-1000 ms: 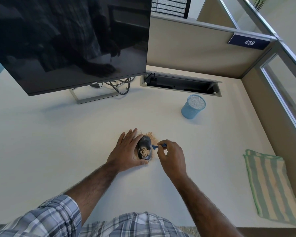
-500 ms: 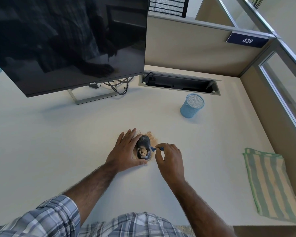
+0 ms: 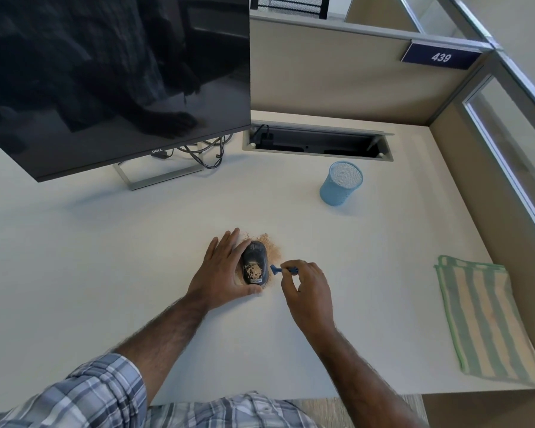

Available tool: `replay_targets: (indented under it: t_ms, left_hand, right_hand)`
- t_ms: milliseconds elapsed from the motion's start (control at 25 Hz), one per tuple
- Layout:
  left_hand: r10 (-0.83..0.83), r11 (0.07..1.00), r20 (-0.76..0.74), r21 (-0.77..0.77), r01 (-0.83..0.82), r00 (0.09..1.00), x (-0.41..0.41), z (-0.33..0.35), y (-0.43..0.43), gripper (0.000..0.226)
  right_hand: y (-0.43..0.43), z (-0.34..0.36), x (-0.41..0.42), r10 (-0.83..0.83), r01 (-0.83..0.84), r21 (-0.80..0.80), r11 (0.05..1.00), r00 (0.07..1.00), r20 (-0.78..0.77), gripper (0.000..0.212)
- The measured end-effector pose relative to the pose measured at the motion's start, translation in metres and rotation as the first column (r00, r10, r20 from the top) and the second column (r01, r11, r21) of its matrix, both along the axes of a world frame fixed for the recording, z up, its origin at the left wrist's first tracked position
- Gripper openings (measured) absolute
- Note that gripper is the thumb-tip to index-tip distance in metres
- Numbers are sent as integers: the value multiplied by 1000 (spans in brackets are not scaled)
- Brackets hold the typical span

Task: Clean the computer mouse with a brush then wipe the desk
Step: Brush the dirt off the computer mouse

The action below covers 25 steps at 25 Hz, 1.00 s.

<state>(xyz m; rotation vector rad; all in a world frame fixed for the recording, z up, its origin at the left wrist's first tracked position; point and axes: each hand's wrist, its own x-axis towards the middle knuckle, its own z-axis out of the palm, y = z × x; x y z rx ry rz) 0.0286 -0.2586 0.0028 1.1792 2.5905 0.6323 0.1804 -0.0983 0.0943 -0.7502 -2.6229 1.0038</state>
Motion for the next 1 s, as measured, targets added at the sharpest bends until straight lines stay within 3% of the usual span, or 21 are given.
replay_targets:
  t_ms: [560, 800, 1000]
  left_hand:
    - [-26, 999, -2, 28, 26, 1000, -2, 0, -2, 118]
    - [-21, 999, -13, 24, 21, 1000, -1, -4, 0, 119]
    - [-24, 1000, -11, 20, 24, 1000, 0, -2, -2, 118]
  right_hand:
    - [-17, 14, -14, -80, 80, 28, 996, 997, 8, 18]
    - [-23, 4, -6, 59, -60, 96, 994, 998, 12, 18]
    - [-19, 0, -11, 23, -22, 100, 995, 1000, -13, 17]
